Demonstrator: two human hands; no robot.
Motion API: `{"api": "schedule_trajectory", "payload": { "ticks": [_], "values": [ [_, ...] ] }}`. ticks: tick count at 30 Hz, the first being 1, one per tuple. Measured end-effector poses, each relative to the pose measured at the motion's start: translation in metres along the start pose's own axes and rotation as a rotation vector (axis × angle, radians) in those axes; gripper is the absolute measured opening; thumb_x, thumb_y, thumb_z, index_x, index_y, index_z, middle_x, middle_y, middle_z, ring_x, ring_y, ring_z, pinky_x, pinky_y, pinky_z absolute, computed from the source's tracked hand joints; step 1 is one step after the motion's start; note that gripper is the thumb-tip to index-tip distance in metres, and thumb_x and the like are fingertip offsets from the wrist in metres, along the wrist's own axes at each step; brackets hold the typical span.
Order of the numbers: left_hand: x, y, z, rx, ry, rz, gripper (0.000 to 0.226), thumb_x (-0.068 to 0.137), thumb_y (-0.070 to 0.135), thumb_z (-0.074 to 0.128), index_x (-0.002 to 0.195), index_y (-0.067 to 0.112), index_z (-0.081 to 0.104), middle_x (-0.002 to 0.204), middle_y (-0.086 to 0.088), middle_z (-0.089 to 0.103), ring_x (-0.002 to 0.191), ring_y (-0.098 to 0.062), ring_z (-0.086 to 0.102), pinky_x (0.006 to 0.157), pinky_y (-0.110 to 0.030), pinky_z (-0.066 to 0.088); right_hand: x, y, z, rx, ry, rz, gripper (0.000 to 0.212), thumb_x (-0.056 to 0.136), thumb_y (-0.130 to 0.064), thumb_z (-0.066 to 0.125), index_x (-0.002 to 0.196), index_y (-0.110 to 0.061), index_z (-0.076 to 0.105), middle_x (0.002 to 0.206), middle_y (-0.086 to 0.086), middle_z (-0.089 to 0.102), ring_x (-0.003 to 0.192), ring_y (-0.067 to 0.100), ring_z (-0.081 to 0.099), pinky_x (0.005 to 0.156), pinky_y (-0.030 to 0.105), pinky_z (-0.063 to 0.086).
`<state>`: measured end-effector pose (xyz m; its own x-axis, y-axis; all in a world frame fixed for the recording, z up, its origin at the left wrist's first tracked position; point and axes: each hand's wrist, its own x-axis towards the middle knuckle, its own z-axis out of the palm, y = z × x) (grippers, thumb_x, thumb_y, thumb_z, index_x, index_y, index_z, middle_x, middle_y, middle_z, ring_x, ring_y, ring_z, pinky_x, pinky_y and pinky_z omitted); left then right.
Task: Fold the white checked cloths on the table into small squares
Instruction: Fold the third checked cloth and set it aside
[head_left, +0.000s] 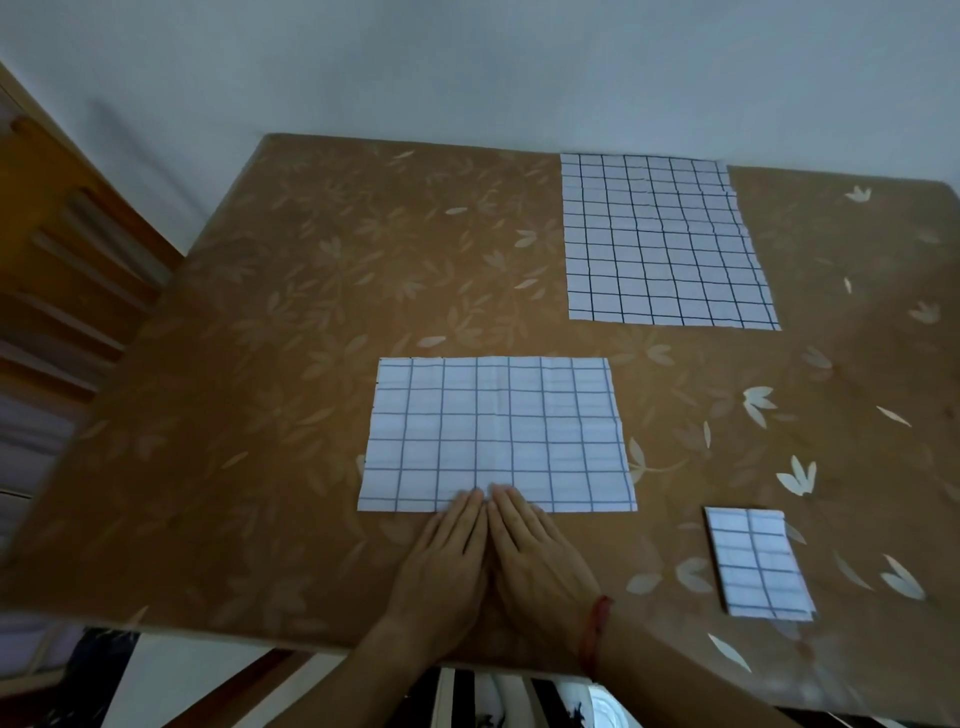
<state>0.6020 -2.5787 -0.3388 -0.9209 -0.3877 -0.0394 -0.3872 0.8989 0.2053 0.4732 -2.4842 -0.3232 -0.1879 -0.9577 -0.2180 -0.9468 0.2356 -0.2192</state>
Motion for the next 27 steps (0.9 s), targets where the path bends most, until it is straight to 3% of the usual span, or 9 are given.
{"api": "schedule_trajectory", "payload": {
  "ticks": [5,11,16,19,22,27],
  "values": [
    [-0.006,-0.009,0.0,-0.003,-0.066,-0.067,0.056,0.094,0.03,0.032,0.139,-0.002,0.04,0.146,-0.02,0.041,0.136,-0.029,0.037,0.105,-0.044,0.042,0.004,-0.004,0.008,0.004,-0.022,0.013,0.074,0.103,-0.044,0.002,0.136,0.002,0.05,0.144,0.02,0.047,0.135,0.031,0.043,0.1,0.048,0.048],
    [-0.017,-0.021,-0.005,0.04,-0.122,-0.191,0.058,0.093,0.032,0.031,0.133,-0.006,0.048,0.14,-0.022,0.046,0.131,-0.031,0.045,0.102,-0.045,0.044,0.002,-0.001,0.01,-0.031,-0.061,0.028,0.08,0.1,-0.052,0.004,0.137,0.005,0.048,0.147,0.021,0.043,0.137,0.032,0.041,0.104,0.048,0.044],
    [-0.028,-0.041,-0.009,0.034,-0.13,-0.345,0.061,0.091,0.035,0.029,0.132,-0.006,0.05,0.139,-0.022,0.048,0.129,-0.031,0.047,0.101,-0.042,0.042,-0.01,0.016,0.011,-0.049,-0.078,0.098,0.07,0.099,-0.052,0.026,0.141,0.0,0.045,0.15,0.017,0.04,0.139,0.028,0.038,0.106,0.047,0.043],
    [-0.034,-0.054,-0.01,0.025,-0.109,-0.431,0.069,0.09,0.039,0.021,0.137,-0.006,0.042,0.146,-0.023,0.038,0.135,-0.032,0.04,0.107,-0.041,0.034,-0.023,0.031,0.008,-0.061,-0.06,0.159,0.071,0.091,-0.052,0.04,0.139,-0.001,0.048,0.149,0.017,0.042,0.137,0.029,0.041,0.107,0.046,0.041],
    [-0.037,-0.059,-0.01,0.012,-0.095,-0.458,0.075,0.088,0.043,0.015,0.142,-0.004,0.035,0.152,-0.021,0.029,0.139,-0.03,0.032,0.109,-0.042,0.031,-0.037,0.046,0.003,-0.063,-0.061,0.256,0.072,0.088,-0.053,0.038,0.136,0.0,0.052,0.145,0.018,0.047,0.134,0.03,0.046,0.104,0.043,0.04],
    [-0.035,-0.055,-0.012,-0.033,-0.125,-0.485,0.082,0.084,0.047,0.005,0.146,-0.003,0.026,0.156,-0.019,0.02,0.144,-0.028,0.022,0.113,-0.039,0.021,-0.053,0.064,0.004,-0.03,-0.034,0.401,0.078,0.093,-0.055,0.03,0.141,0.005,0.041,0.149,0.024,0.038,0.137,0.036,0.039,0.108,0.045,0.032]
  ]
}}
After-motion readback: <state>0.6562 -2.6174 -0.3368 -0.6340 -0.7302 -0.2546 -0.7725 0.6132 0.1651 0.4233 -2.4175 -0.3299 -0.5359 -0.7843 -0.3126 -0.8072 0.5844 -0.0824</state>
